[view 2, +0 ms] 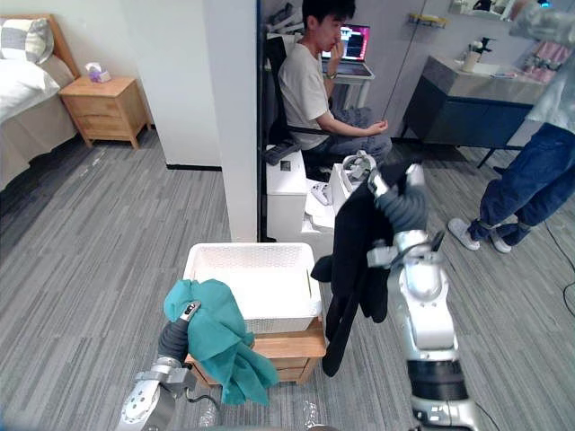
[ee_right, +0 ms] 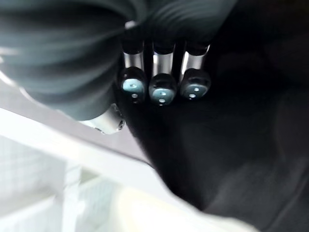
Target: Tidy the bed and pick cloth on bed and put in laundry
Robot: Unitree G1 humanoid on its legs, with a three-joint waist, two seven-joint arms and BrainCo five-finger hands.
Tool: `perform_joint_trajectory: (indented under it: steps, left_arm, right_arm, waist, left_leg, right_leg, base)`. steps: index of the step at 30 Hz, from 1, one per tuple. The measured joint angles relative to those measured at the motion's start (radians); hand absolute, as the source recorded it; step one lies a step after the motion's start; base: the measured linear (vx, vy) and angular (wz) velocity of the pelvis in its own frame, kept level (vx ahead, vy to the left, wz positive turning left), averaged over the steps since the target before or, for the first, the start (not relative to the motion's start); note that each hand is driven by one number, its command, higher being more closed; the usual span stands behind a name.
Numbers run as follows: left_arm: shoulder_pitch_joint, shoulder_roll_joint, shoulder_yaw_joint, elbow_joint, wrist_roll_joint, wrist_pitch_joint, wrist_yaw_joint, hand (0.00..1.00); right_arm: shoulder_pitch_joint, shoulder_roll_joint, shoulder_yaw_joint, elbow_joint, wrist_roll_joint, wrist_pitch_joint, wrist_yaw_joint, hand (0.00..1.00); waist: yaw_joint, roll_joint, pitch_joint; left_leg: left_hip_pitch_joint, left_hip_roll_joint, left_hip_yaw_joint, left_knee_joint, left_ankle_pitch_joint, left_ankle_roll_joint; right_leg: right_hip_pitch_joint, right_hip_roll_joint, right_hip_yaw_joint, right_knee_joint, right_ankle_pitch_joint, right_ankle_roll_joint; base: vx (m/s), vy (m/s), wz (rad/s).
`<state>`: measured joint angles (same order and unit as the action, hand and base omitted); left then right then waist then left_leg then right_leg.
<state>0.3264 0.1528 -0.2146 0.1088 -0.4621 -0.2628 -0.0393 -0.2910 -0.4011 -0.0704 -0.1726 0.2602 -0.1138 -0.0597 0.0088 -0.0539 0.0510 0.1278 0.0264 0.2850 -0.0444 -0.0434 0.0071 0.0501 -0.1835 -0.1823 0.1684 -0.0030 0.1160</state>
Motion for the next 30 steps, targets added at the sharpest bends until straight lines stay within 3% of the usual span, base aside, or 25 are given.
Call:
perform_joint_trajectory:
  steps: [3,10,15,19,23,30]
  left_arm:
    - [-0.005,-0.020,-0.002,0.001,0.001,0.019,-0.001,1.00]
    - [-0.006,-0.054,-0.021,0.004,0.002,0.021,-0.008,1.00]
    - [-0.014,-0.062,-0.045,0.003,0.001,0.021,-0.008,1.00]
    - [-0.016,-0.068,-0.071,0.004,0.001,0.022,-0.008,1.00]
    - [-0.038,-0.066,-0.086,0.048,0.001,0.022,-0.007,1.00]
    - [-0.033,-0.047,-0.112,0.080,-0.008,0.037,-0.024,1.00]
  right_arm:
    - [-0.102,-0.055,0.001,0.007,0.000,0.047,0.012,1.00]
    - [-0.299,-0.163,0.031,0.129,0.022,0.107,0.080,1.00]
    - [-0.414,-0.170,0.112,0.173,0.050,0.136,0.121,1.00]
    - [-0.533,-0.170,0.183,0.214,0.052,0.153,0.134,1.00]
    - [-0.654,-0.169,0.247,0.270,0.062,0.160,0.131,1.00]
    - [-0.806,-0.195,0.293,0.362,0.124,0.148,0.113,1.00]
  waist:
    - [0.011,0.001,0.002]
    - [0.030,0.014,0.004]
    - [0.032,0.016,0.004]
    - [0.041,0.021,0.005]
    - [0.048,0.020,0.005]
    - [0.069,0.011,-0.001]
  left_leg:
    - [0.019,-0.021,-0.008,-0.059,0.028,0.005]
    - [0.000,-0.024,-0.020,-0.060,0.050,0.009]
    - [-0.002,-0.010,-0.025,-0.060,0.068,-0.005]
    - [-0.009,-0.006,-0.039,-0.061,0.082,-0.007]
    - [-0.028,-0.008,-0.053,-0.062,0.097,-0.015]
    - [-0.048,0.049,-0.060,-0.062,0.133,-0.051]
  right_leg:
    - [0.038,-0.004,0.001,-0.079,0.013,0.003]
    - [0.046,-0.001,0.007,-0.129,0.013,0.003]
    - [0.045,0.012,0.007,-0.133,0.013,0.003]
    - [0.044,0.017,0.007,-0.132,0.008,-0.004]
    - [0.042,0.013,0.007,-0.134,-0.036,-0.012]
    - [0.046,0.069,-0.004,-0.176,-0.026,-0.030]
  base:
    - [-0.02,0.020,0.15]
    - [0.00,-0.025,0.01]
    - [0.00,-0.036,0.03]
    - [-0.08,-0.036,0.08]
    - [-0.13,-0.038,0.15]
    - [-0.05,-0.074,0.03]
